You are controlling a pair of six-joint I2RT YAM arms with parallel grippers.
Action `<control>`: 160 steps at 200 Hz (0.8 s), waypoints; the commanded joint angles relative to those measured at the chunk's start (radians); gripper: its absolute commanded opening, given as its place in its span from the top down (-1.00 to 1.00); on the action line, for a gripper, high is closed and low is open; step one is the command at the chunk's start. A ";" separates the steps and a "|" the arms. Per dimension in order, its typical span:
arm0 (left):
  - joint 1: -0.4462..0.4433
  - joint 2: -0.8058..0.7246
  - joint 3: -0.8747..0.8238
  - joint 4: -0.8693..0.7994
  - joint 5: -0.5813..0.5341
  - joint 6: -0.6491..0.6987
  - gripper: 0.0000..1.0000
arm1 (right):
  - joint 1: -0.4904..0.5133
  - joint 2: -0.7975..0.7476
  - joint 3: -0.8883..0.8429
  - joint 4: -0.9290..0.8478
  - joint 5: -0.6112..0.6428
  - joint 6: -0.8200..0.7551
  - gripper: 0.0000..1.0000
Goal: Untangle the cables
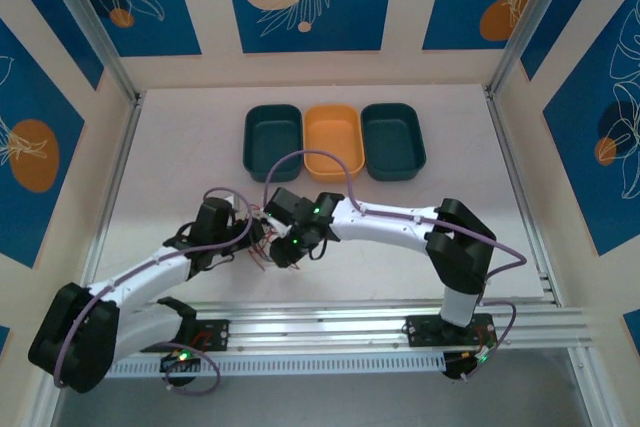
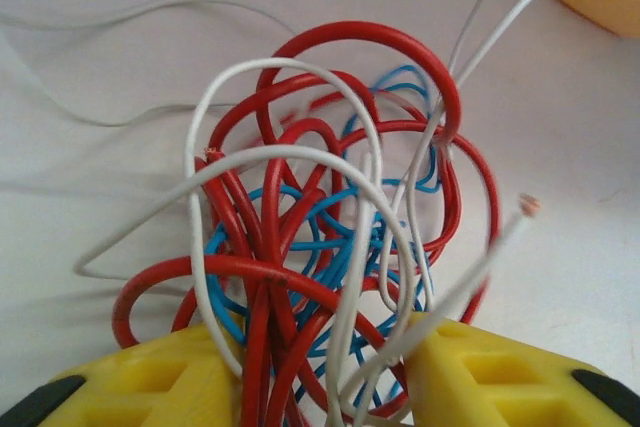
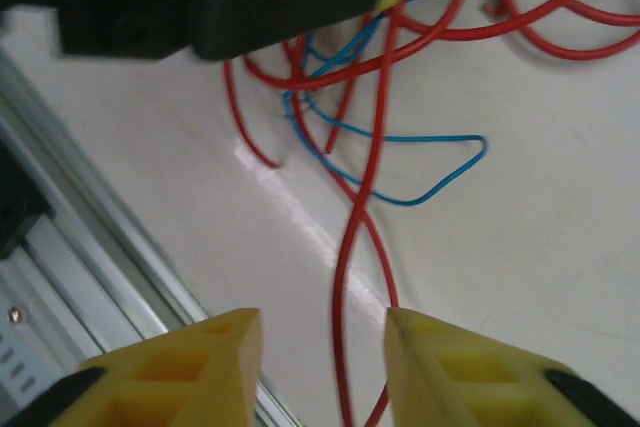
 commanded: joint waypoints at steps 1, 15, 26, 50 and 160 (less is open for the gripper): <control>-0.054 0.035 0.051 0.091 -0.056 -0.034 0.14 | -0.034 -0.065 -0.053 -0.019 0.002 0.050 0.40; -0.092 0.061 0.071 0.114 -0.091 -0.051 0.14 | -0.059 -0.107 -0.089 -0.025 0.021 0.073 0.48; -0.122 0.085 0.083 0.139 -0.120 -0.072 0.14 | -0.082 -0.136 -0.121 -0.025 0.022 0.092 0.50; -0.179 0.140 0.105 0.195 -0.175 -0.111 0.14 | -0.133 -0.194 -0.185 -0.016 0.008 0.124 0.52; -0.233 0.098 0.186 -0.009 -0.357 -0.100 -0.23 | -0.128 -0.182 -0.209 -0.048 0.004 0.161 0.17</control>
